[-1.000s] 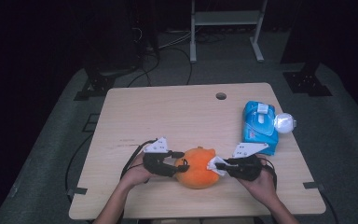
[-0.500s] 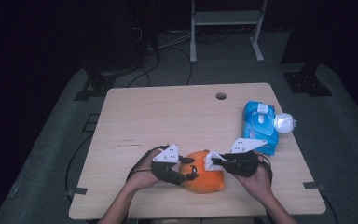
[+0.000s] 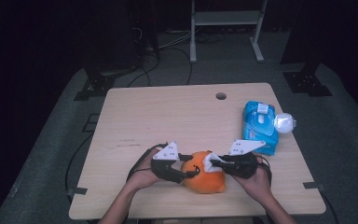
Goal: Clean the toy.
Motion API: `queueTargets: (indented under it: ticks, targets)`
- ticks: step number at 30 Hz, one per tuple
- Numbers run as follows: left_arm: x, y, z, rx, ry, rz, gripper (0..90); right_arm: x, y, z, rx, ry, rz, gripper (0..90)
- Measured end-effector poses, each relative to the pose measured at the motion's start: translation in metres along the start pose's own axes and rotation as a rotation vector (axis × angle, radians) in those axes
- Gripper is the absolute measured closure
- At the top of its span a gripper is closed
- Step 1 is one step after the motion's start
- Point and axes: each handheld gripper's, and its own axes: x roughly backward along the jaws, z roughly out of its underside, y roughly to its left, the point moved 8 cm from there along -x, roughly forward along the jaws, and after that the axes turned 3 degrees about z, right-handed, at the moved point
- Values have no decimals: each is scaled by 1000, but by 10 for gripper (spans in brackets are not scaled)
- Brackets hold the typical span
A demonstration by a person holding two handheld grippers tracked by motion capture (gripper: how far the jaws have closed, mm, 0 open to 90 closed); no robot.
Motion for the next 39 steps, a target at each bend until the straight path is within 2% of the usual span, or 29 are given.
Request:
queueTargets:
  ticks: [1,3,5,8,9,11,12,13,16,20,21,22,23,24,25,26,28,31,33,34,37,39]
  targets:
    - [-3,-7,-3,-55,10,11,429,-1,5,-4,17,-5,-6,817]
    - [-4,-11,-4,-94,24,9,434,-3,13,-8,51,-4,-7,816]
    - [-3,-12,-3,-96,27,8,439,-4,15,-8,67,3,1,817]
    - [-2,-8,1,-75,29,8,445,-2,9,-5,46,4,8,817]
    - [-1,-4,4,-47,25,1,444,-1,-1,2,26,20,27,816]
    - [1,-1,8,-18,19,0,444,3,-10,10,1,35,42,817]
    - [1,-1,8,-18,19,0,443,3,-10,10,1,35,42,817]
    - [2,0,9,0,10,9,442,6,-16,16,-27,46,45,816]
    - [2,0,10,8,7,11,440,7,-18,19,-33,52,46,817]
    - [2,-1,10,-9,12,8,443,5,-16,19,-22,57,52,817]
    - [2,-2,9,-23,14,8,443,6,-16,17,-20,54,54,816]
    - [2,-4,8,-35,15,10,443,7,-12,12,-23,27,46,817]
    - [-1,-8,4,-64,9,14,442,6,-8,8,-16,10,33,817]
    - [-1,-8,4,-64,9,14,442,6,-8,8,-16,10,33,817]
    - [-2,-12,2,-97,16,21,440,3,2,0,11,-6,18,817]
    - [-3,-14,1,-114,20,21,438,2,5,-3,19,-9,11,817]
    - [-2,-14,2,-121,27,18,437,-4,11,-6,45,-3,8,817]
    - [-1,-11,6,-85,19,23,441,-4,6,-5,26,-6,13,817]
    - [0,-9,7,-78,25,22,443,-3,3,-3,19,0,22,817]
    - [1,-6,10,-54,31,19,444,-1,-6,2,-3,11,39,817]
    - [4,-2,14,-30,37,17,444,4,-18,13,-37,31,58,817]
    - [5,-2,15,-18,29,22,442,7,-22,18,-64,35,54,816]
